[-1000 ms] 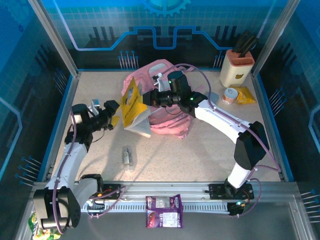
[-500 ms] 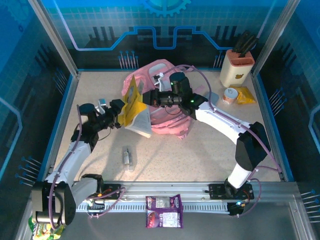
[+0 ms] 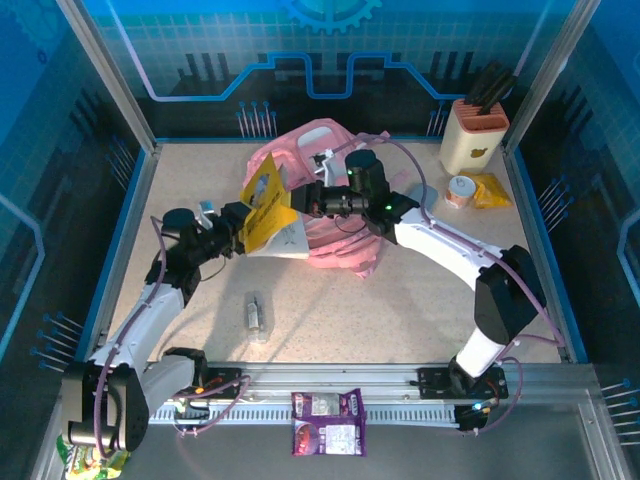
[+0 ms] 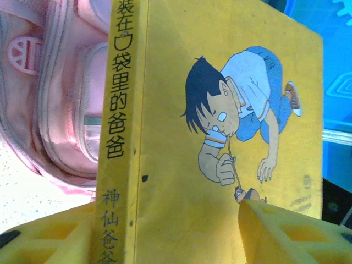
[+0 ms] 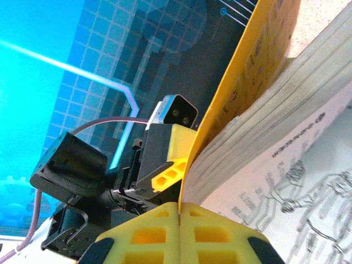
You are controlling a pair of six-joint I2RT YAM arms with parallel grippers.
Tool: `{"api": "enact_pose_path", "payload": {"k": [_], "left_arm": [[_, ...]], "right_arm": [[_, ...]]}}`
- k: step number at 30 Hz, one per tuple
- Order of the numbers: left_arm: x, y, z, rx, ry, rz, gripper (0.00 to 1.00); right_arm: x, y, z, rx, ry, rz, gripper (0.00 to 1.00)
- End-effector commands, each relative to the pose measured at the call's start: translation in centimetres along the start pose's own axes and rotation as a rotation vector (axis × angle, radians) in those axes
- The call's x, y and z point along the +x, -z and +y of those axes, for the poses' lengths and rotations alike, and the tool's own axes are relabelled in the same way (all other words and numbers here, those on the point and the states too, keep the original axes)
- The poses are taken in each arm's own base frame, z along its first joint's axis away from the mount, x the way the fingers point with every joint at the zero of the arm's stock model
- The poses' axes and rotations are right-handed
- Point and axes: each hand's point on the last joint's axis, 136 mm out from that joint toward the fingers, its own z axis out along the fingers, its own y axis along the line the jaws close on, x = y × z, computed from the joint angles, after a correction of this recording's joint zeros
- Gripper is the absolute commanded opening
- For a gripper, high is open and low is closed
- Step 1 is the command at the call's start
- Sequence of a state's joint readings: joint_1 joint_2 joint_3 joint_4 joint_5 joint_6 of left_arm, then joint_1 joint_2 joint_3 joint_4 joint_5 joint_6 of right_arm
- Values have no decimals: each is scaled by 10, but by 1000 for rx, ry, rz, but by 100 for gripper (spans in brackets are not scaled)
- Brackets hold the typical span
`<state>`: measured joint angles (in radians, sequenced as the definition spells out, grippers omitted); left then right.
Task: Pack the student bag
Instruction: Pass the book.
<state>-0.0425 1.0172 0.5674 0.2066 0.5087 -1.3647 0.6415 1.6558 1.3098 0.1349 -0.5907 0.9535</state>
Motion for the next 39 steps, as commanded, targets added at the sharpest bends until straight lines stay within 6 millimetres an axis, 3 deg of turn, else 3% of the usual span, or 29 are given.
{"api": "enact_pose_path", "payload": {"k": [1,9,15,18,23,27,29,33,39], "left_arm": [[7,7,-23,74,-36,6,53],[7,12,-30,85,-51,-14,30],[9,14,-38,98,-67,-18,13],[11,15,-46,111,-83,-16,8],[18,18,-66,147,-133,-7,0],[36,14,-87,183,-202,35,0],[49,10,-100,208,-246,72,0],[76,-2,-128,269,-323,155,0],[105,-10,-165,368,-387,227,0]], "right_arm": [[2,13,7,-18,34,-10,0],[14,16,-13,32,-10,3,0],[16,17,-17,46,-18,10,0],[20,21,-18,62,-11,15,13],[22,41,-29,155,-2,0,50],[25,59,-35,192,-18,7,80],[26,64,-36,186,-33,24,90],[27,72,-40,172,-52,49,100],[21,84,-29,41,-78,22,96]]}}
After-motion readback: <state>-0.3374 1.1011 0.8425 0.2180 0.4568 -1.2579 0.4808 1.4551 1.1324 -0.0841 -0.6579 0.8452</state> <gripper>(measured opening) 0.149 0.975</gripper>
